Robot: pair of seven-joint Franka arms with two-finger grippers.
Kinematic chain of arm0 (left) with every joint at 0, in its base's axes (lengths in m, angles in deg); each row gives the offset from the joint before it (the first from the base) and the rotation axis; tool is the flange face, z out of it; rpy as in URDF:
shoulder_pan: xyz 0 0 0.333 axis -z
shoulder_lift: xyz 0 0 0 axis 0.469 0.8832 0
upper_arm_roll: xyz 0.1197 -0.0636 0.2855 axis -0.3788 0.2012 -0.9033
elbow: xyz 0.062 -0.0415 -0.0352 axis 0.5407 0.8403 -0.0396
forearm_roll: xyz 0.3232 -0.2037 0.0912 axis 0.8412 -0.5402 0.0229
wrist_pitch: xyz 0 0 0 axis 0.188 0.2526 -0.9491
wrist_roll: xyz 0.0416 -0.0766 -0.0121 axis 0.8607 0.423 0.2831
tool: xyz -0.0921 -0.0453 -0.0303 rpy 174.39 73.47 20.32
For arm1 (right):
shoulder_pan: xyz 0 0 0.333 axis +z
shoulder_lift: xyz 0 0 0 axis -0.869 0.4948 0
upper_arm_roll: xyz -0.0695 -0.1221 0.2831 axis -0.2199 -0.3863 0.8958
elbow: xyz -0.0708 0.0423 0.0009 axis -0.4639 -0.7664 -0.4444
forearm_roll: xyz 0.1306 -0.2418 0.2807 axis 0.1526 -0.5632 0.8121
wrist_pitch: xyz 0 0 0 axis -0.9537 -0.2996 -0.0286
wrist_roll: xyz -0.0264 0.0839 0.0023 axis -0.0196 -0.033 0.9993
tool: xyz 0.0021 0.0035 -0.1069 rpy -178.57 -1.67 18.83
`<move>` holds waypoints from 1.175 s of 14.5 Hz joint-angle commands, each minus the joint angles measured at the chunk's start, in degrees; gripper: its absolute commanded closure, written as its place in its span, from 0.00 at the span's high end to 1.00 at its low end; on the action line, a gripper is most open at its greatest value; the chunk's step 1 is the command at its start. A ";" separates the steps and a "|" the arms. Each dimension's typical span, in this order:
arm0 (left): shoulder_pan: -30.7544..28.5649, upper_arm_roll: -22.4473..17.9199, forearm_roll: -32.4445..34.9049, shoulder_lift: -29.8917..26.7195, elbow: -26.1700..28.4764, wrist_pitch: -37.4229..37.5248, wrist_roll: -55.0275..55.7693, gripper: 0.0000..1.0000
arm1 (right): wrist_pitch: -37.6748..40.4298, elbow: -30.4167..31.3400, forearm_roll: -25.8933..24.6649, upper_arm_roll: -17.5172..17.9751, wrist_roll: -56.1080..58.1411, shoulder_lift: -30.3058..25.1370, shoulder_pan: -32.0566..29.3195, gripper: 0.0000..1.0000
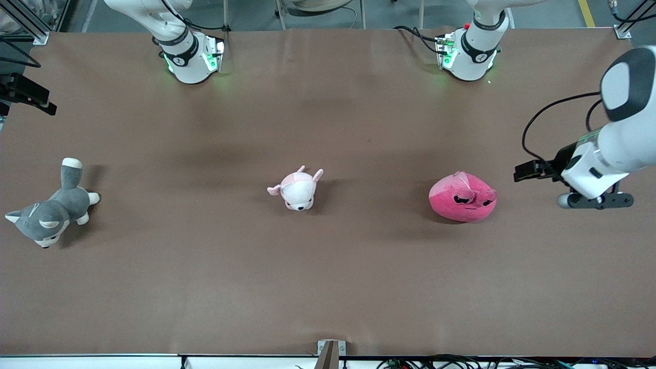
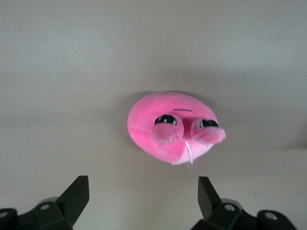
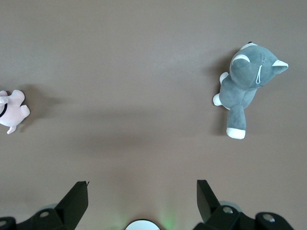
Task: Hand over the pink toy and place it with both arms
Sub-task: 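Lower the left gripper and grasp the hot-pink plush toy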
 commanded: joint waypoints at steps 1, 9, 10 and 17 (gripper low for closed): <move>0.08 0.31 -0.75 1.15 3.47 -4.77 1.42 1.00 | -0.23 0.21 -0.40 -0.02 -0.04 -1.09 0.08 1.00; 2.36 0.48 -0.75 5.37 8.22 -12.77 6.78 1.00 | -4.53 0.21 -0.66 -0.28 0.04 2.51 -0.80 1.00; 2.45 0.48 -0.75 5.90 8.31 -13.30 7.04 1.00 | -5.06 0.21 -0.66 -0.37 0.04 2.95 -0.97 1.00; 1.93 0.48 -0.66 6.43 10.24 -14.01 7.05 0.96 | -8.32 0.12 -1.01 -0.46 0.13 11.03 -1.77 1.00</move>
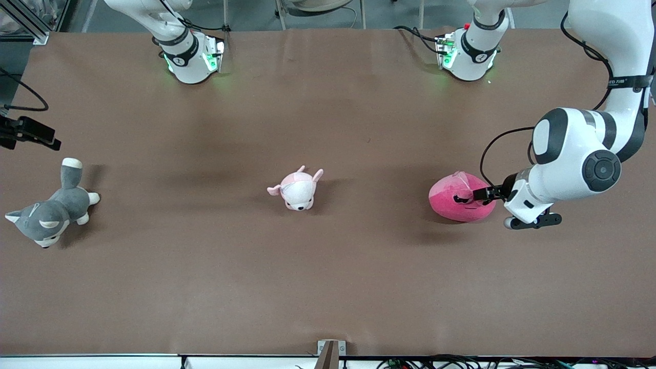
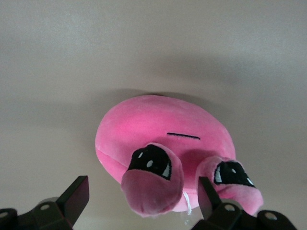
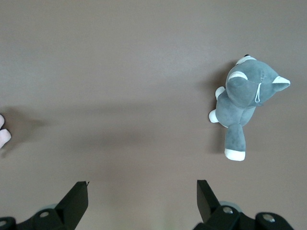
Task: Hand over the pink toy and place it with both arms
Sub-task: 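Lower the left gripper and grasp the hot-pink plush toy, then carry the pink toy toward the middle while the right gripper approaches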
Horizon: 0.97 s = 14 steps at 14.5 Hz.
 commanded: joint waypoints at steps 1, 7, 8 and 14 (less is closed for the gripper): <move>-0.20 0.02 -0.64 -0.39 1.08 -1.34 0.31 0.89 | -1.22 -0.11 -1.04 0.51 0.13 3.09 -0.60 1.00; 0.24 0.02 -0.64 -0.21 0.99 -1.43 4.87 0.26 | -1.67 0.07 0.10 0.60 -3.19 3.09 -0.25 1.00; 0.24 0.02 -0.64 -0.21 0.73 -1.34 5.75 0.21 | -1.41 0.07 0.10 0.69 -5.47 3.01 0.01 1.00; 0.77 2.56 -0.73 -1.44 -6.02 4.70 11.55 0.17 | -0.01 -0.02 0.27 1.13 -24.88 2.92 3.79 1.00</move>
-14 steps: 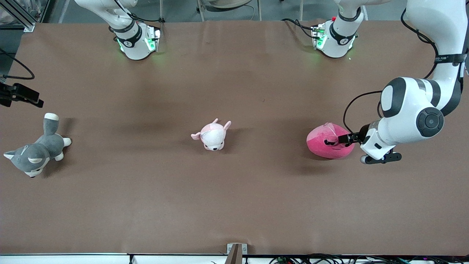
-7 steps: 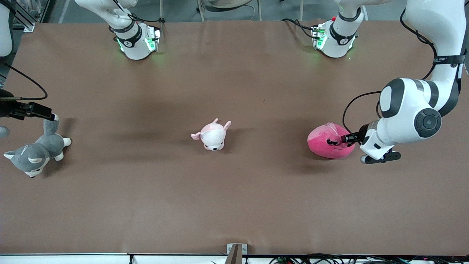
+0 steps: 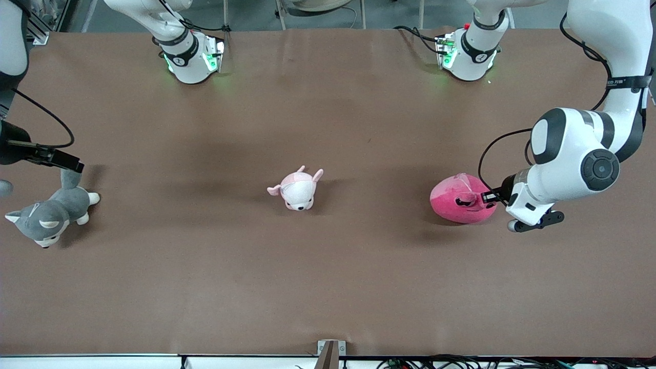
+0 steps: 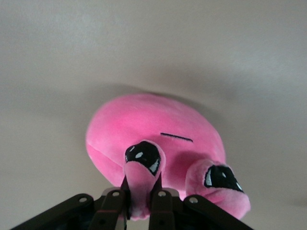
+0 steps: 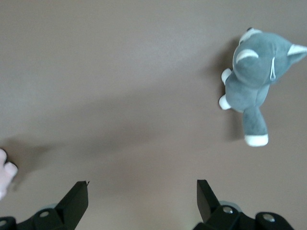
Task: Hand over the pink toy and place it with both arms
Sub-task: 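Carry the pink toy toward the middle while the right gripper approaches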
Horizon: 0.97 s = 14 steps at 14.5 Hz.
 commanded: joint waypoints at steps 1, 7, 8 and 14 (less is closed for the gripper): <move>0.48 2.64 -0.79 -1.37 -6.86 7.71 4.76 0.17 | 1.46 0.30 1.28 0.08 -10.04 -0.94 2.52 1.00; 0.48 12.30 -5.71 -1.45 -20.50 13.89 17.93 0.17 | 1.46 -1.45 8.47 0.17 -42.89 -0.94 13.33 1.00; 0.74 14.58 -6.24 -1.45 -21.47 13.89 21.27 0.17 | 1.20 -1.72 11.63 0.17 -47.73 -0.94 13.78 1.00; 11.18 19.26 -6.51 -0.14 -26.93 7.59 37.10 0.17 | 0.59 -3.04 20.80 0.17 -63.85 -0.94 18.33 1.00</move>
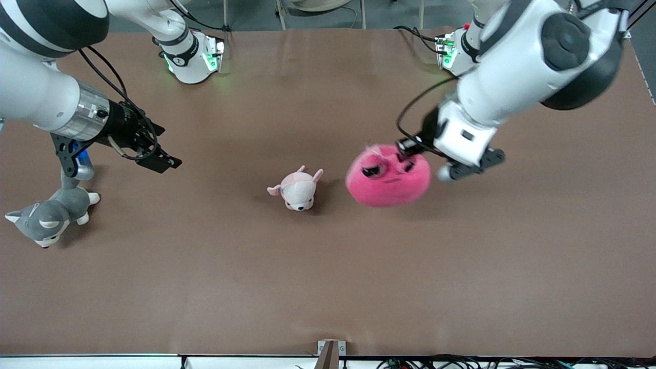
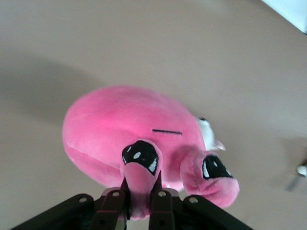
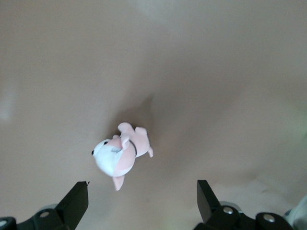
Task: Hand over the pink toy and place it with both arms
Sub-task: 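Carry the pink toy toward the middle while the right gripper approaches, then grasp the pink toy with the right gripper and open the left gripper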
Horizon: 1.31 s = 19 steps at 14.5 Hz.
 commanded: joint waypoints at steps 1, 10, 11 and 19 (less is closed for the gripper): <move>5.02 0.00 -0.50 1.68 -2.22 -4.45 5.25 0.17 | -1.19 -0.03 1.21 -0.41 -7.35 -0.77 4.49 1.00; 16.20 -0.44 -0.06 6.24 -2.22 -15.89 11.77 0.17 | -6.38 0.49 1.39 -0.41 -23.88 0.02 15.49 1.00; 16.38 -0.44 -0.06 6.42 -2.22 -15.89 11.77 0.17 | -6.38 0.76 1.39 -0.41 -23.89 0.02 15.84 1.00; 16.82 -0.44 0.03 6.69 -2.13 -15.89 11.86 0.17 | -10.50 3.04 1.39 -0.41 -23.89 1.78 17.42 0.99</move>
